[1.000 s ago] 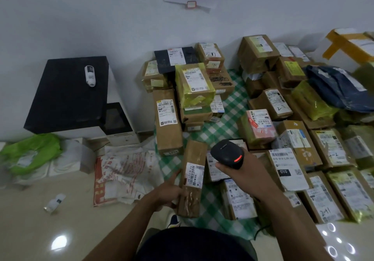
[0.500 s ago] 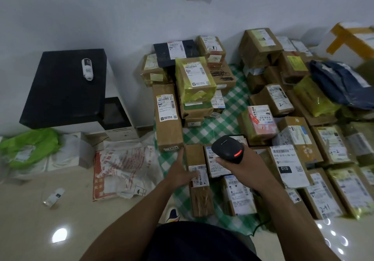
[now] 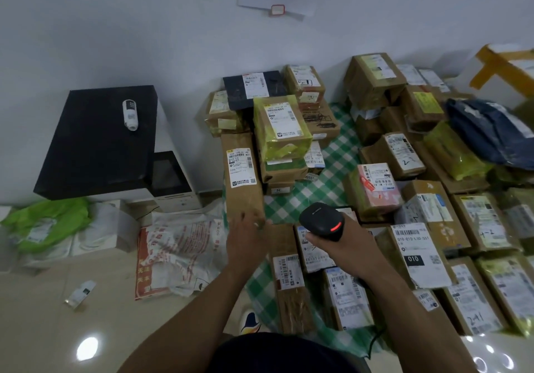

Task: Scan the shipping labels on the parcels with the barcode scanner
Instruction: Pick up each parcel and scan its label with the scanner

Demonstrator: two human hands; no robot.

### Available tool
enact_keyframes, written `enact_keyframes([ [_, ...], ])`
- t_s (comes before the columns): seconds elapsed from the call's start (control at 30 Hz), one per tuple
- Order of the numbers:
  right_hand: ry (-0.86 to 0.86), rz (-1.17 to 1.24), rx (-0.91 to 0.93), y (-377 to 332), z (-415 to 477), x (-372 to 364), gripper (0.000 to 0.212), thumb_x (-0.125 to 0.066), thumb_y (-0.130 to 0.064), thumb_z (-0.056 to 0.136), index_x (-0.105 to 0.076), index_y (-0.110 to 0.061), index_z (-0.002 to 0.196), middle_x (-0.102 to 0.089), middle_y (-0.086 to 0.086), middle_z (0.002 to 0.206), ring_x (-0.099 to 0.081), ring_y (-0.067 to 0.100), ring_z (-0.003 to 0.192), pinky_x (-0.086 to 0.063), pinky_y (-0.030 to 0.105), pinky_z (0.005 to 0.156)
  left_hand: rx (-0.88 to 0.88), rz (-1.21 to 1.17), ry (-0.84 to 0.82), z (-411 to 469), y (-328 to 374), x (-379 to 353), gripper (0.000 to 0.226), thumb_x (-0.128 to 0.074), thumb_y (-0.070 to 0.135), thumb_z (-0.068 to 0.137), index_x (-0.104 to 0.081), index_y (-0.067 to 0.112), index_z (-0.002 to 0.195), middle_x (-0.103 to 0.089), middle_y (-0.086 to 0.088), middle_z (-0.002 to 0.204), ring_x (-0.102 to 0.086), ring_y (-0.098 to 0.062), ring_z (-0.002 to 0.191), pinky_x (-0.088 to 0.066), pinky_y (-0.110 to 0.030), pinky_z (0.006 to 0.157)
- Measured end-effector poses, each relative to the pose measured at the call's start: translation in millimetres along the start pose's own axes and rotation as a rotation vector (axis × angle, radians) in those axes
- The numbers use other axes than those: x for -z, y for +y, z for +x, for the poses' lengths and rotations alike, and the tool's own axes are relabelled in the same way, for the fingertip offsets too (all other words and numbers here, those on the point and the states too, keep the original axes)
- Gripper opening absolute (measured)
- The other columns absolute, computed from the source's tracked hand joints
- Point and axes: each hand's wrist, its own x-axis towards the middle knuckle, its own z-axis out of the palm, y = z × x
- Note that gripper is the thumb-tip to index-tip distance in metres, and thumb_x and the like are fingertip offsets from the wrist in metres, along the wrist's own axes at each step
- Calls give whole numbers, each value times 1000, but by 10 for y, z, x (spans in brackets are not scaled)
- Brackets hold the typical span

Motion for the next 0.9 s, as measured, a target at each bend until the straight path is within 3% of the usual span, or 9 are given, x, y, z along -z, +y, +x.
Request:
enact_keyframes([
  [0.1, -13, 16, 12, -11, 21, 9, 49, -80, -49, 87, -58, -38, 130, -67, -17, 118, -63, 8, 110, -48, 31, 95, 70, 101, 108, 284, 30, 81, 50, -62, 39, 99, -50, 10, 138, -48, -17, 137, -46, -34, 122, -45, -46, 100],
  [0.23, -13, 23, 12, 13, 54, 33, 45, -81, -48, 87, -61, -35, 125, -69, -14, 103, -67, 10, 98, -47, 27, 83, 338, -130, 10, 566, -75, 122, 88, -76, 45, 88, -30, 12, 154, -34, -18, 155, -36, -38, 140, -36, -52, 114],
  [0.37, -5, 14, 12, 73, 84, 53, 48, -81, -49, 86, -61, -34, 127, -69, -16, 109, -66, 6, 102, -50, 26, 85, 561, -675, -130, 655, -288, 133, 128, -99, 37, 60, -19, 14, 158, -47, -13, 150, -53, -32, 132, -46, -54, 111],
  [0.47, -3, 1, -1, 87, 107, 63, 49, -82, -49, 85, -60, -35, 126, -69, -17, 111, -65, 3, 102, -51, 26, 85, 554, -807, -185, 537, -390, 60, 128, -98, 29, 66, -13, 21, 160, -47, -10, 151, -55, -32, 131, -52, -53, 106],
  [0.6, -14, 5, 11, 71, 135, 49, 47, -82, -49, 85, -61, -35, 124, -70, -17, 105, -65, 2, 98, -47, 23, 78, 491, -896, -147, 357, -459, -5, 120, -95, 25, 70, -16, 27, 160, -50, -5, 144, -57, -24, 122, -57, -37, 88],
  [0.7, -30, 4, 23, 62, 155, 29, 43, -83, -47, 85, -63, -33, 120, -67, -16, 89, -64, 3, 84, -44, 23, 74, 486, -928, -159, 302, -508, -20, 136, -102, 41, 56, -14, 40, 159, -49, -5, 149, -56, -28, 129, -53, -53, 103],
  [0.77, -38, 4, 38, 51, 156, 16, 41, -83, -45, 86, -63, -33, 120, -67, -16, 90, -64, 4, 83, -44, 23, 75, 507, -939, -160, 266, -550, -38, 142, -104, 46, 47, -16, 46, 157, -49, -5, 151, -56, -29, 130, -52, -58, 104],
  [0.9, -38, 7, 43, 38, 133, 8, 43, -83, -48, 85, -61, -38, 120, -71, -15, 97, -68, 6, 87, -47, 25, 75, 544, -988, -170, 226, -614, -12, 148, -106, 31, 47, -10, 44, 160, -48, -7, 150, -55, -31, 129, -52, -58, 104],
])
